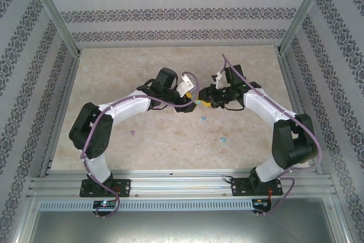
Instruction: Insert the wireless bluetooth earbuds into the charging case
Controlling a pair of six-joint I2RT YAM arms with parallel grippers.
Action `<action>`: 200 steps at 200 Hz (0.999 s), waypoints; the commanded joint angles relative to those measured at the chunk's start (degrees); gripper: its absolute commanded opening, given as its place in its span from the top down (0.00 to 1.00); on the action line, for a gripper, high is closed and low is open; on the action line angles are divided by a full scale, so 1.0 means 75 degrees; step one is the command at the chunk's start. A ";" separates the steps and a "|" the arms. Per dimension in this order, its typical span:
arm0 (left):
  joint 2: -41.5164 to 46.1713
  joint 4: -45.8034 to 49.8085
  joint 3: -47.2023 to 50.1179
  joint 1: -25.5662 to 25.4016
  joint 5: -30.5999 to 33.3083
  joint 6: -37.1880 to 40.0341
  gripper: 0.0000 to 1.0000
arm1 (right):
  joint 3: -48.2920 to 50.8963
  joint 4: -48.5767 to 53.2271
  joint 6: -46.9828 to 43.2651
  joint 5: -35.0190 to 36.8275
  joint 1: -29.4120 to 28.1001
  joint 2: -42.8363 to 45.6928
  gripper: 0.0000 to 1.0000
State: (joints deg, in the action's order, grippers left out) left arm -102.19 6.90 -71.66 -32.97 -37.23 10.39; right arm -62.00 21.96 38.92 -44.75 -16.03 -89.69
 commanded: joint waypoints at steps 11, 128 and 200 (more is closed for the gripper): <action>0.0868 -0.0763 0.0545 0.0209 0.0525 -0.0434 0.26 | -0.0104 -0.0639 0.0712 -0.0540 -0.0047 0.0357 0.76; 0.3923 -0.3797 0.3610 0.0871 0.0082 -0.1298 0.15 | -0.0894 -0.2298 0.3400 -0.1667 -0.0836 0.0179 0.78; 0.2260 -0.8209 0.3602 0.2222 -0.2864 -0.4081 0.33 | -0.0819 -0.2236 0.3683 -0.1785 -0.0921 0.0544 0.78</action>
State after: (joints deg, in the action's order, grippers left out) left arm -82.28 -42.59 -40.51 -17.02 -49.04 -12.16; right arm -67.72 7.01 64.64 -56.49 -22.65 -87.92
